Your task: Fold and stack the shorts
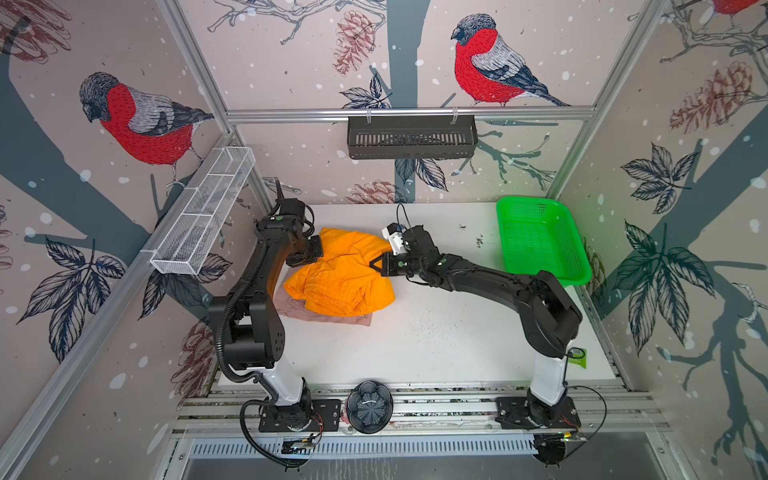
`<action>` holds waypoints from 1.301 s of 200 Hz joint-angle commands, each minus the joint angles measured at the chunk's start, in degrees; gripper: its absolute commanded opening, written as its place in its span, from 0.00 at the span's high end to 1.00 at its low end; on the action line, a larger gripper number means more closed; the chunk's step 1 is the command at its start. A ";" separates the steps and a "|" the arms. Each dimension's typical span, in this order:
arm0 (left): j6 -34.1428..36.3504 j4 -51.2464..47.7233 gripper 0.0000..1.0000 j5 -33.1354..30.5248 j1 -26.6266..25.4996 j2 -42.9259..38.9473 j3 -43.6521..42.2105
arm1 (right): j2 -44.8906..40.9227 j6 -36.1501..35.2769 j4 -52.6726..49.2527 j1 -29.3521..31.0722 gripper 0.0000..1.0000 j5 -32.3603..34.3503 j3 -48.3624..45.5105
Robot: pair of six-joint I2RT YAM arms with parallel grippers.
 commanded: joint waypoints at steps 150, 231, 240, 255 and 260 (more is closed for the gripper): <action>-0.69 4.83 0.03 -10.63 3.34 10.68 4.49 | 12.10 -2.34 14.57 1.69 0.29 1.79 -0.65; -7.77 11.61 0.02 1.51 -6.84 -13.87 -8.60 | -10.52 -13.59 9.20 -1.35 0.00 6.98 -13.50; -10.06 15.18 0.02 3.19 -9.07 -15.28 -13.02 | -13.34 -13.77 10.01 -1.89 0.00 6.57 -16.35; -13.38 20.81 0.02 4.90 -10.89 -16.76 -20.02 | -18.06 -13.95 10.49 -2.50 0.00 6.70 -20.79; -13.92 22.24 0.02 4.87 -11.25 -17.09 -21.71 | -19.64 -14.04 10.56 -2.71 0.00 6.79 -22.42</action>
